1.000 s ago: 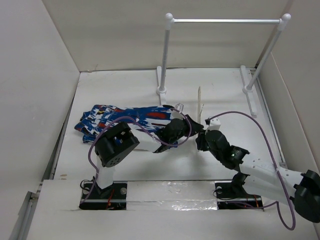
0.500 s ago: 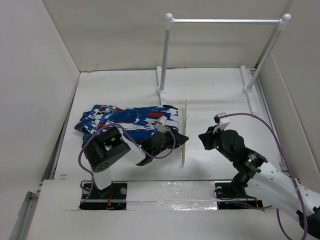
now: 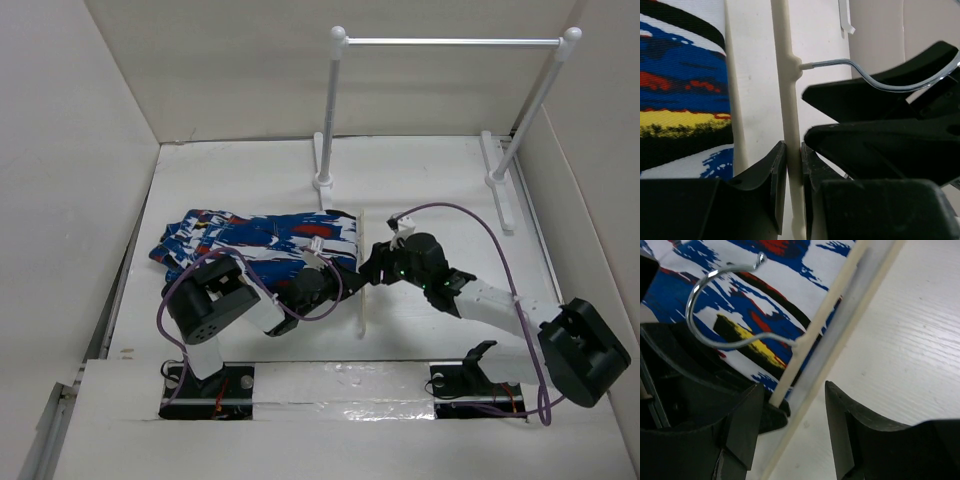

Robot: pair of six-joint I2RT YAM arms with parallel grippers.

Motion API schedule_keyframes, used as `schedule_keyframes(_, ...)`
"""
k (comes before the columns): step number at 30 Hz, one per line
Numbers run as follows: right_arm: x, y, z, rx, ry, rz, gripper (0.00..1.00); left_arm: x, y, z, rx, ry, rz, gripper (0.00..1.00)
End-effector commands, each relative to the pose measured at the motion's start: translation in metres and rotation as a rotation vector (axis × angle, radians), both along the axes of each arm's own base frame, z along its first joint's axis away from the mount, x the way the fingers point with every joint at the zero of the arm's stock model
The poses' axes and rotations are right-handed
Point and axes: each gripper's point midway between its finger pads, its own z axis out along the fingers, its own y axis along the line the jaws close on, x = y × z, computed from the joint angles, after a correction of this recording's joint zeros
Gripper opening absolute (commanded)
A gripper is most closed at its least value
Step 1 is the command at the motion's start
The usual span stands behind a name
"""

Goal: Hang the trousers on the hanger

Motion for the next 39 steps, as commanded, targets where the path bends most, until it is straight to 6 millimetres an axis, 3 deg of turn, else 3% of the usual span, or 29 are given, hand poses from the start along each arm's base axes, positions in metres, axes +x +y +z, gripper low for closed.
schedule_keyframes(1,0.01,0.031,0.033,0.164,-0.089,0.074,0.58,-0.002,-0.002,0.021,-0.022,-0.071,-0.022,0.0)
schedule_keyframes(3,0.008,0.035,0.025,0.183,-0.064,0.098,0.56,-0.004,-0.002,0.018,-0.007,-0.072,-0.031,0.0)
schedule_keyframes(4,0.009,0.038,0.031,0.213,-0.081,0.104,0.52,-0.004,-0.001,0.019,-0.005,-0.071,-0.031,0.0)
schedule_keyframes(8,0.007,0.035,0.033,0.24,-0.084,0.08,0.53,-0.005,0.001,0.018,0.013,-0.076,-0.033,0.0)
schedule_keyframes(11,0.012,0.037,0.023,0.209,-0.048,0.075,0.52,-0.008,-0.004,0.02,0.029,-0.084,-0.053,0.0)
schedule_keyframes(12,0.013,0.038,0.02,0.209,-0.041,0.073,0.45,-0.007,-0.005,0.02,0.033,-0.087,-0.056,0.0)
schedule_keyframes(13,0.014,0.04,0.019,0.228,-0.036,0.068,0.22,-0.008,-0.004,0.02,0.038,-0.087,-0.058,0.01)
schedule_keyframes(14,0.017,0.038,0.017,0.235,-0.031,0.052,0.15,-0.008,-0.003,0.019,0.043,-0.089,-0.058,0.08)
schedule_keyframes(15,0.02,0.037,0.017,0.24,-0.031,0.034,0.08,-0.008,-0.003,0.019,0.05,-0.092,-0.058,0.21)
schedule_keyframes(16,0.023,0.033,0.016,0.248,-0.026,0.007,0.0,-0.008,-0.001,0.017,0.071,-0.084,-0.057,0.23)
schedule_keyframes(27,0.028,0.022,0.029,0.22,-0.069,-0.112,0.0,-0.035,-0.006,0.008,0.277,-0.084,-0.063,0.56)
schedule_keyframes(35,0.025,0.022,0.034,0.138,-0.093,-0.182,0.0,-0.044,-0.024,0.015,0.337,-0.091,-0.047,0.51)
schedule_keyframes(39,0.021,0.023,0.03,0.129,-0.084,-0.189,0.0,-0.044,-0.025,0.012,0.353,-0.082,-0.035,0.37)
